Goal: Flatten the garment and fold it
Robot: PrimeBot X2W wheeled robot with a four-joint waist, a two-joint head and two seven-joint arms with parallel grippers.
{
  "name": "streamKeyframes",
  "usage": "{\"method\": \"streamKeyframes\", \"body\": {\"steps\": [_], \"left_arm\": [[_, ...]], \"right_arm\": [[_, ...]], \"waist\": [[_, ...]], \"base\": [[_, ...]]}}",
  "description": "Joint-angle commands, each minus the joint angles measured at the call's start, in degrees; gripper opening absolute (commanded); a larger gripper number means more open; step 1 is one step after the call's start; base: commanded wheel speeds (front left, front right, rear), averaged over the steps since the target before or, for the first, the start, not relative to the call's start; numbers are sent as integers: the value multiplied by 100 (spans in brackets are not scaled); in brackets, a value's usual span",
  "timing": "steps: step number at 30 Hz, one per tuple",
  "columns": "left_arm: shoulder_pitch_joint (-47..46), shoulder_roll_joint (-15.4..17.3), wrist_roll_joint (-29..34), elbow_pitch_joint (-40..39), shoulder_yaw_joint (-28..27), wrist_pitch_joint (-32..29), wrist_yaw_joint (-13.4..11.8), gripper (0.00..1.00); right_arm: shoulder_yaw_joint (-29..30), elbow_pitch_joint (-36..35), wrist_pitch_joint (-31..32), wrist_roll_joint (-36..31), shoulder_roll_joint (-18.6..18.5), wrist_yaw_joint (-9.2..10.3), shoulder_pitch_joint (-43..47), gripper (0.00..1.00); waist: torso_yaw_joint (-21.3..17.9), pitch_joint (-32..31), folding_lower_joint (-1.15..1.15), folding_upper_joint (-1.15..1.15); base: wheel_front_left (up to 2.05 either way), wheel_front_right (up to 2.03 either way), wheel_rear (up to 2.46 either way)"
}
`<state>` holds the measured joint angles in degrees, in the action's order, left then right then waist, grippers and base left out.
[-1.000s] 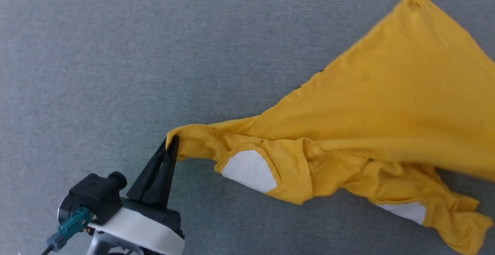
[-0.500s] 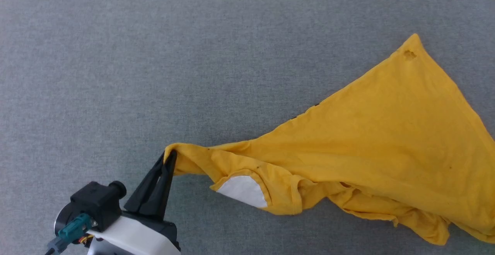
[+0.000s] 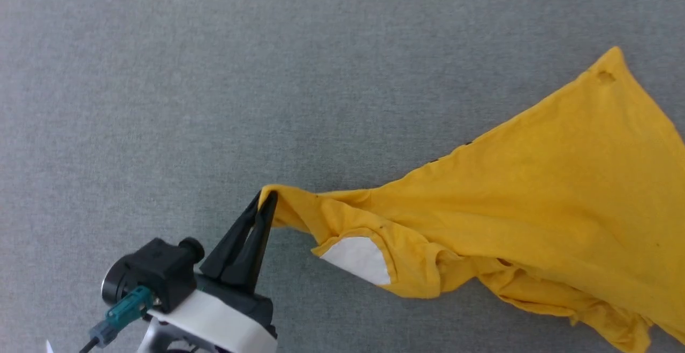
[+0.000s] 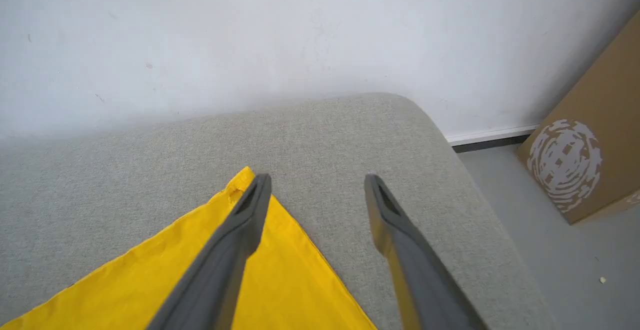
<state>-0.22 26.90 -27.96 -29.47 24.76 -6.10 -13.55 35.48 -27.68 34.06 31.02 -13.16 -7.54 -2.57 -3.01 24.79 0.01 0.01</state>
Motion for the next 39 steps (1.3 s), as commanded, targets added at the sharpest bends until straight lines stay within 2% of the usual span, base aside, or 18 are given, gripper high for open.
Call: {"method": "streamKeyframes", "body": {"steps": [1, 6, 11, 16, 20, 25, 26, 28, 33, 39], "left_arm": [[-165, -52, 72, 10, 36, 7, 64, 0], [-436, -129, 140, 60, 141, -15, 133, 0], [-661, -226, 178, 138, 255, -26, 197, 0], [-754, -291, 183, 196, 314, -23, 211, 0], [-794, -318, 181, 216, 341, -18, 214, 0], [-831, -330, 176, 226, 354, -11, 216, 0], [-837, -328, 175, 228, 352, -9, 215, 0], [-843, -326, 172, 241, 349, -6, 212, 0], [-848, -311, 151, 284, 341, 4, 221, 0], [-1245, -146, 252, 416, 286, 90, 467, 0]], "right_arm": [[-273, 85, 94, -94, -65, 5, -388, 100], [-1326, 912, 357, -444, -583, 5, -1342, 100], [-2042, 2021, 537, -634, -1065, 5, -2066, 100], [-2430, 2644, 577, -679, -1459, 5, -2429, 100], [-2589, 3018, 625, -635, -1617, 5, -2568, 100], [-2744, 3328, 1145, -421, -1819, 5, -2554, 100], [-2766, 3346, 1252, -353, -1855, 5, -2548, 55], [-2802, 3350, 1444, -228, -1898, 5, -2523, 0], [-2742, 3246, 1589, -71, -1845, 5, -2508, 0], [-2341, 2994, 741, -171, -1519, 5, -2721, 0]], "waist": [[192, 238, -1, -1], [326, 541, -1, -1], [466, 713, -1, -1], [590, 849, -1, -1], [671, 958, -1, -1], [731, 1053, -1, -1], [736, 1063, -1, -1], [736, 1064, -1, -1], [691, 979, -1, -1], [574, 637, -1, -1]], "base": [[0, 0, 0], [0, 0, 0], [0, 0, 0], [0, 0, 0], [0, 0, 0], [0, 0, 0], [0, 0, 0], [0, 0, 0], [0, 0, 0], [0, 0, 0]]}}
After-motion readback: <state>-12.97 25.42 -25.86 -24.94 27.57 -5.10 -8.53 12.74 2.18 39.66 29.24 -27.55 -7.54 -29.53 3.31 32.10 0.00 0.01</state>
